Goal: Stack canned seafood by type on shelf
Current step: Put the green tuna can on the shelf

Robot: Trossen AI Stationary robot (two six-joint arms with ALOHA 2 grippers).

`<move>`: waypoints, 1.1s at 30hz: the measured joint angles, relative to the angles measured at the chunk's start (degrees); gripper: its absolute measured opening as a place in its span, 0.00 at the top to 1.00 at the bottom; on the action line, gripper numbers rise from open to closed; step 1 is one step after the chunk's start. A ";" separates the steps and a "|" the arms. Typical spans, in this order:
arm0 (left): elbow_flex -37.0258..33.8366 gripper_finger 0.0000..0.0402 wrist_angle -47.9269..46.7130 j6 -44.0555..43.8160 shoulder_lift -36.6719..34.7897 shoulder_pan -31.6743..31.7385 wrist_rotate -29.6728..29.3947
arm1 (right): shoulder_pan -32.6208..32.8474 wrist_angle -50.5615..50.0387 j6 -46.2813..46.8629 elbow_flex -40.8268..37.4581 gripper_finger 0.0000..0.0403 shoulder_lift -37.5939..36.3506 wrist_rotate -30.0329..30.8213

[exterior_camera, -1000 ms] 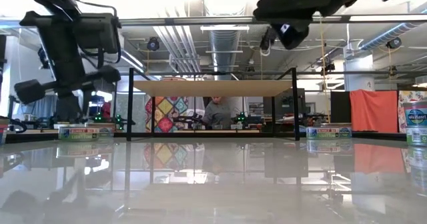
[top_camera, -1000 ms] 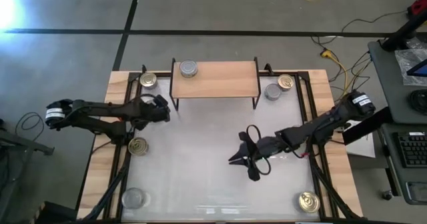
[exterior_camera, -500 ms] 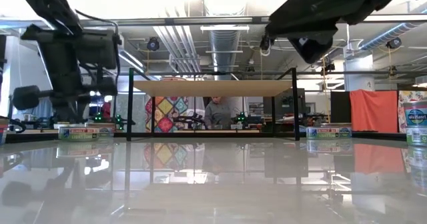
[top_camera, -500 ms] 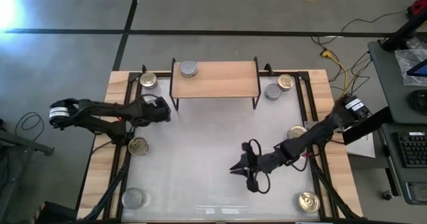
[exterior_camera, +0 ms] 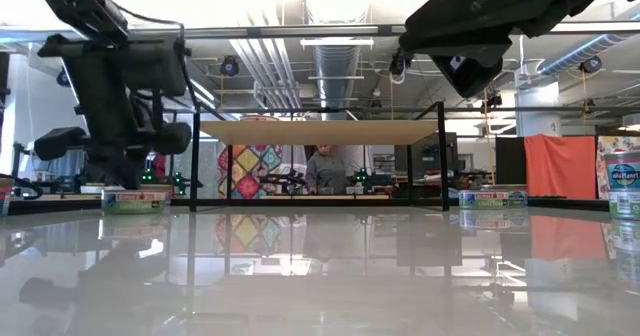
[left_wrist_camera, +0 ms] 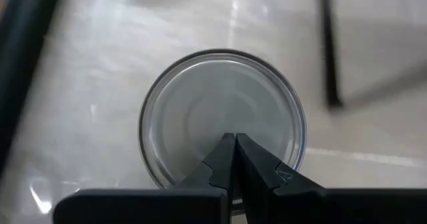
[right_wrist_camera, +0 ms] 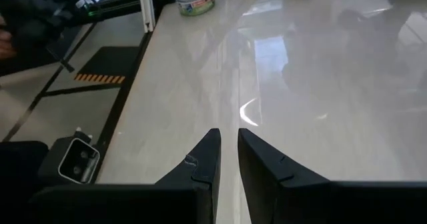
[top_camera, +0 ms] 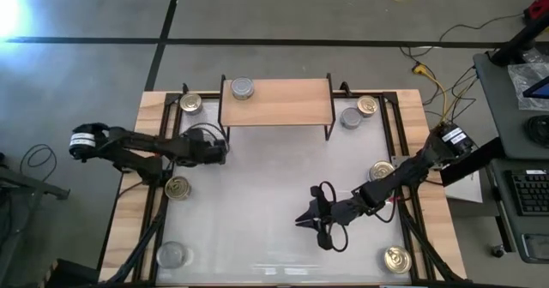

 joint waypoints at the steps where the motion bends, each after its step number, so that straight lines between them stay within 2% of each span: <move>1: 0.44 1.00 0.02 0.08 0.38 -1.87 0.36 | 0.00 0.02 -0.59 0.00 0.89 0.00 0.12; 6: 3.05 1.00 1.46 -0.01 2.97 -11.00 1.58 | 0.00 0.07 -1.10 0.00 0.89 -0.02 2.02; 10: 5.44 1.00 3.74 3.26 6.61 -17.58 -0.47 | 0.00 0.05 -1.56 0.00 0.89 -0.02 2.97; 15: 10.40 1.00 7.43 9.59 12.57 -21.01 -2.03 | 0.00 0.09 -1.65 0.00 0.89 -0.02 2.99; 19: 16.44 1.00 6.44 29.05 17.52 -21.05 -1.56 | 0.00 0.09 -1.02 0.00 0.89 -0.02 2.99; 22: 22.16 1.00 3.46 35.12 20.21 -21.14 -0.32 | 0.13 0.07 -0.56 0.00 0.89 -0.02 2.99; 26: 28.88 1.00 0.78 49.18 21.07 -21.29 -2.50 | 0.28 -0.13 -0.34 0.00 0.89 -0.03 2.97; 30: 30.57 1.00 -3.45 56.72 19.96 -21.54 -7.33 | 0.28 -0.39 -0.49 0.00 0.89 -0.04 2.97; 33: 28.17 1.00 -3.76 59.51 17.32 -22.37 -9.75 | 0.27 -0.38 -0.59 0.00 0.89 0.31 2.99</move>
